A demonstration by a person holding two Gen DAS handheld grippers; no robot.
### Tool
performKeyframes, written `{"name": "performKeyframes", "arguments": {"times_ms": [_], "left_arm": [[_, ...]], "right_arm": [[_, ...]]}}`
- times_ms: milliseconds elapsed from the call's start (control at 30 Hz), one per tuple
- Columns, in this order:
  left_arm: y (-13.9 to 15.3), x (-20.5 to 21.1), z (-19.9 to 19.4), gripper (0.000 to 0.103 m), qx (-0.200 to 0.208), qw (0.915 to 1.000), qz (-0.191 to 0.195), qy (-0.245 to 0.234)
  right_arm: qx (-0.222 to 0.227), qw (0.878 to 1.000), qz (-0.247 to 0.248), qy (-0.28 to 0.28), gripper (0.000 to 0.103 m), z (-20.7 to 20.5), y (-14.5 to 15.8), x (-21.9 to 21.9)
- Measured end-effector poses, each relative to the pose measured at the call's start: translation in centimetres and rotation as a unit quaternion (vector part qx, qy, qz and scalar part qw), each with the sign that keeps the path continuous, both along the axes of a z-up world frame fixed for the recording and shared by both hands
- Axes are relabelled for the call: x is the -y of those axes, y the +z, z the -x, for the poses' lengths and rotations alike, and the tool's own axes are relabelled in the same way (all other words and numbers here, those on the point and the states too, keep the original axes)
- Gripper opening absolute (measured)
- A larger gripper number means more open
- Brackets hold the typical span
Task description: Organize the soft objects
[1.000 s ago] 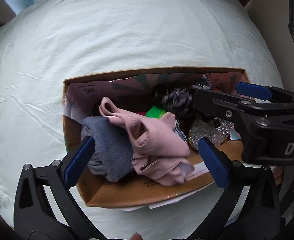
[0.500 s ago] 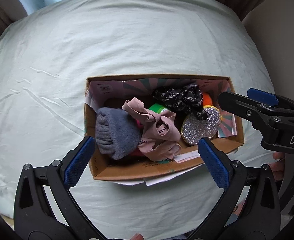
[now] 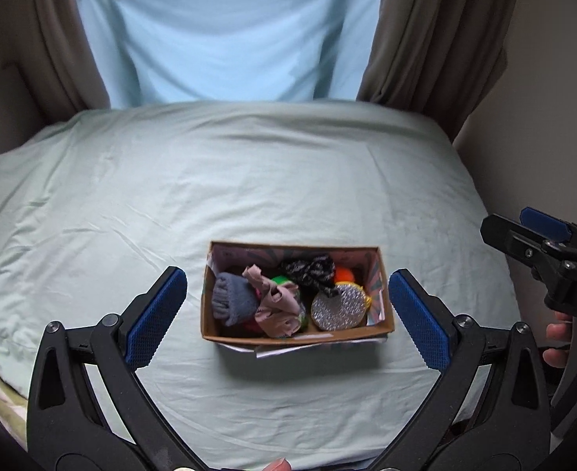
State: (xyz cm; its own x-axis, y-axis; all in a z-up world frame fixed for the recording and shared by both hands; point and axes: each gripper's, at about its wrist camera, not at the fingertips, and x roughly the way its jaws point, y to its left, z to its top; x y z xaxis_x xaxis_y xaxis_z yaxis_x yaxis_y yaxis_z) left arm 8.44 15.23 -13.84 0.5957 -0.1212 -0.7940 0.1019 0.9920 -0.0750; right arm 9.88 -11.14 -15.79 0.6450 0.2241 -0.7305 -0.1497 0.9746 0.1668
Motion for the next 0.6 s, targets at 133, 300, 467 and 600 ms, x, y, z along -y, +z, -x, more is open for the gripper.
{"name": "performKeyframes", "arguments": {"times_ms": [133,300,467,600], "left_arm": [[5.1,1.8,2.4,0.102,0.066,0.9978,0.002,-0.004],[8.7,3.8,5.0,0.102,0.129,0.9915,-0.010,-0.007],[10.1,4.9,7.2,0.103,0.158,0.9874,-0.009,-0.004],[10.0,5.1,8.6,0.103,0.175,0.9845,-0.010,0.003]], "right_arm": [[0.055,0.998,0.003,-0.020,0.098,3.1,4.1,2.1],[0.106,0.993,0.015,-0.049,0.098,6.1,7.3,4.1],[0.138,0.988,0.040,-0.061,0.098,8.6,8.2,4.8],[0.155,0.984,0.055,-0.064,0.098,10.1,7.8,5.1]]}}
